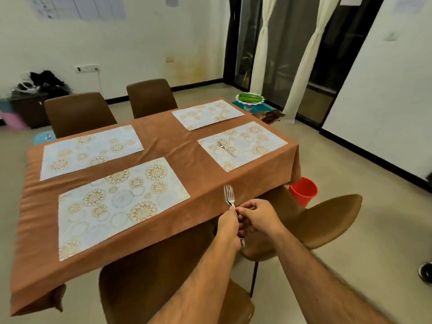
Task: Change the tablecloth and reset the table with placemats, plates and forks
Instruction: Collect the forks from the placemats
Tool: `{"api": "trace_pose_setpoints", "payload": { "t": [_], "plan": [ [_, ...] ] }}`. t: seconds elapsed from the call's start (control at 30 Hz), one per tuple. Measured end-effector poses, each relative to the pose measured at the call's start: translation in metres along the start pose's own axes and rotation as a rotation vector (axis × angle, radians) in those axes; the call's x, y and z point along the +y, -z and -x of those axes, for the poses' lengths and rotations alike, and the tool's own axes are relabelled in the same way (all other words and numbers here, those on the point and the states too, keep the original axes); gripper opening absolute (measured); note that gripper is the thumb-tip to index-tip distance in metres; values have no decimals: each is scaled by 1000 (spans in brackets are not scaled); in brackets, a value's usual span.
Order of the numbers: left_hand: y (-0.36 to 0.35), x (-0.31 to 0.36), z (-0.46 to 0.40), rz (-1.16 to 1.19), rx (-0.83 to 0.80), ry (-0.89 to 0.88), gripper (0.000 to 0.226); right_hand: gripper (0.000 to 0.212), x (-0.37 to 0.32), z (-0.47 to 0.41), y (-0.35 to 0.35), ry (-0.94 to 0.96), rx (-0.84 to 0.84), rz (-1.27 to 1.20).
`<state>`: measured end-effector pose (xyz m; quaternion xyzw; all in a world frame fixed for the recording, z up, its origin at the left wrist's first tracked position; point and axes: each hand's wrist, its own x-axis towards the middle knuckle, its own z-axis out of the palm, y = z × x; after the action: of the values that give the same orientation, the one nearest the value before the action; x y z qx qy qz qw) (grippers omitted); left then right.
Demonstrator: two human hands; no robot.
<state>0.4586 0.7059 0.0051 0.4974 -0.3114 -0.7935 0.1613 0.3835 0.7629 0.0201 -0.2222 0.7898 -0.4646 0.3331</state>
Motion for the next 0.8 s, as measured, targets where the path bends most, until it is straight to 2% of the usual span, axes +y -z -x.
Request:
{"api": "trace_pose_setpoints", "payload": {
  "t": [0.17,0.57,0.67,0.8],
  "plan": [
    [-42,16,-53,75,52,22,30,8,-3,-89,28,43,24,203],
    [-115,82,-178,247,154,-44,22,8,-44,-324,65,129,-37,323],
    [-140,90,-228,282,206,-79,21,19,-32,-385,58,133,-94,337],
    [-166,105,-292,331,305,-98,22,10,-18,-453,44,167,-182,421]
  ]
}}
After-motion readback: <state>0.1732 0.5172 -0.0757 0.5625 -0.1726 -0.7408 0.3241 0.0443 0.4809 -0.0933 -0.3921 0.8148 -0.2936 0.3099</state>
